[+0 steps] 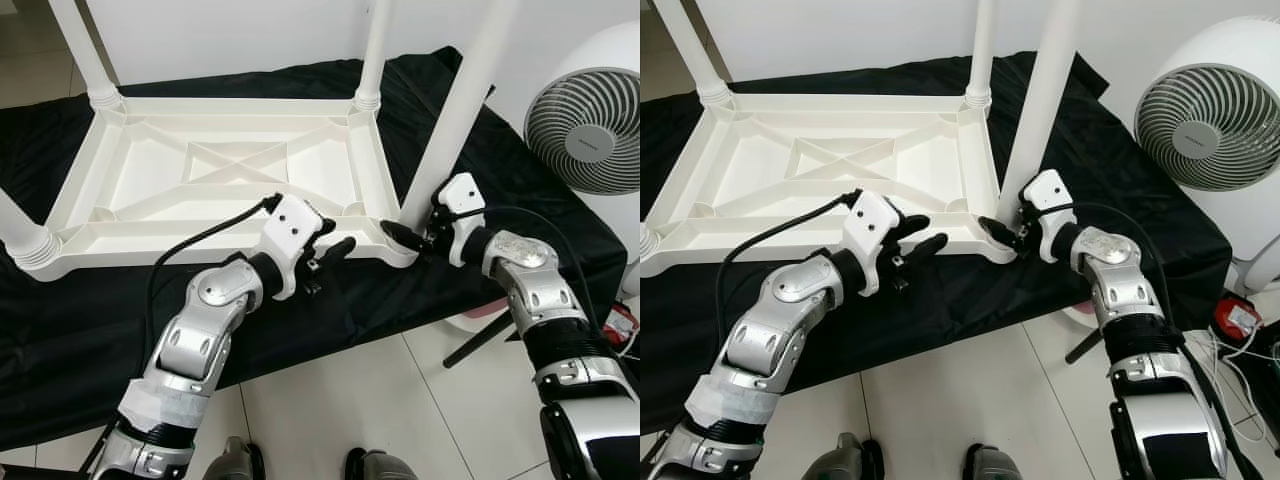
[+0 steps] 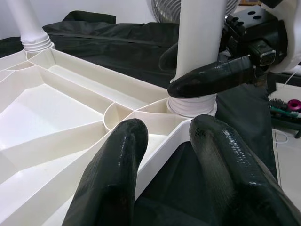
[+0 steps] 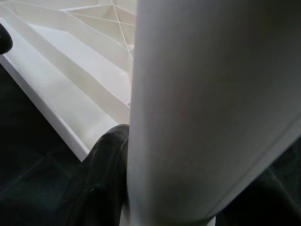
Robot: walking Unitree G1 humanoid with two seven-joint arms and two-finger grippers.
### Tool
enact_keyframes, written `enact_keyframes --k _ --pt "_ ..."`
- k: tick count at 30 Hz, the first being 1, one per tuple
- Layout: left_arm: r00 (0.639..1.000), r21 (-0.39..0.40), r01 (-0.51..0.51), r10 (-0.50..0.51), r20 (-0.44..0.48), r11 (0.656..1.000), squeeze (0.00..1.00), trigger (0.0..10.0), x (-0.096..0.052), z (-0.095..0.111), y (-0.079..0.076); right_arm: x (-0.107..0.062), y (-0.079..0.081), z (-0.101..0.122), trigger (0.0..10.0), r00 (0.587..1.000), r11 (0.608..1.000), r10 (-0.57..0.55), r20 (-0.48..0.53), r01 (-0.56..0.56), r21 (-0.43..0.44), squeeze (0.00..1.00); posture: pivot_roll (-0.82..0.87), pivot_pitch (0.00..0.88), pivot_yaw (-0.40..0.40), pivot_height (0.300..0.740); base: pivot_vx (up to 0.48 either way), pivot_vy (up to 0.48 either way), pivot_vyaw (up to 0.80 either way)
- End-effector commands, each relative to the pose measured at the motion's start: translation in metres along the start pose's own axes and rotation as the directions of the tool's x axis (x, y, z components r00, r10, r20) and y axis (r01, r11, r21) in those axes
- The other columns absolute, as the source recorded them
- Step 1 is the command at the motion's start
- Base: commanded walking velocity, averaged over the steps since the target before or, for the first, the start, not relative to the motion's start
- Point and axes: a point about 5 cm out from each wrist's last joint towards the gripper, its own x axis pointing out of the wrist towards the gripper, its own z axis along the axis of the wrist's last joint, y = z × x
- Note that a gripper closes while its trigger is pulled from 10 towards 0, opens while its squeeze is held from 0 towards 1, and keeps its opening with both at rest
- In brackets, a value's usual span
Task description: Building children table
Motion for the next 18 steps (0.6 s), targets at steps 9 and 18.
enact_keyframes --k 9,18 --pt "1.000 -0.005 -0.024 0.024 -0.003 1.000 0.00 10.0 0.0000 -0.0014 -0.0016 -0.0062 0.0024 -0.0110 10.0 0.999 0.999 -0.044 -0.012 0.044 0.019 0.00 -0.07 0.113 0.015 0.740 0.000 0.000 0.00" --pt "1.000 -0.011 -0.021 0.021 -0.006 1.000 0.00 10.0 -0.0011 -0.0022 -0.0029 -0.0044 0.0061 -0.0102 10.0 0.954 0.948 -0.298 0.022 0.293 0.127 0.00 -0.07 0.123 0.014 0.740 0.000 0.000 0.00"
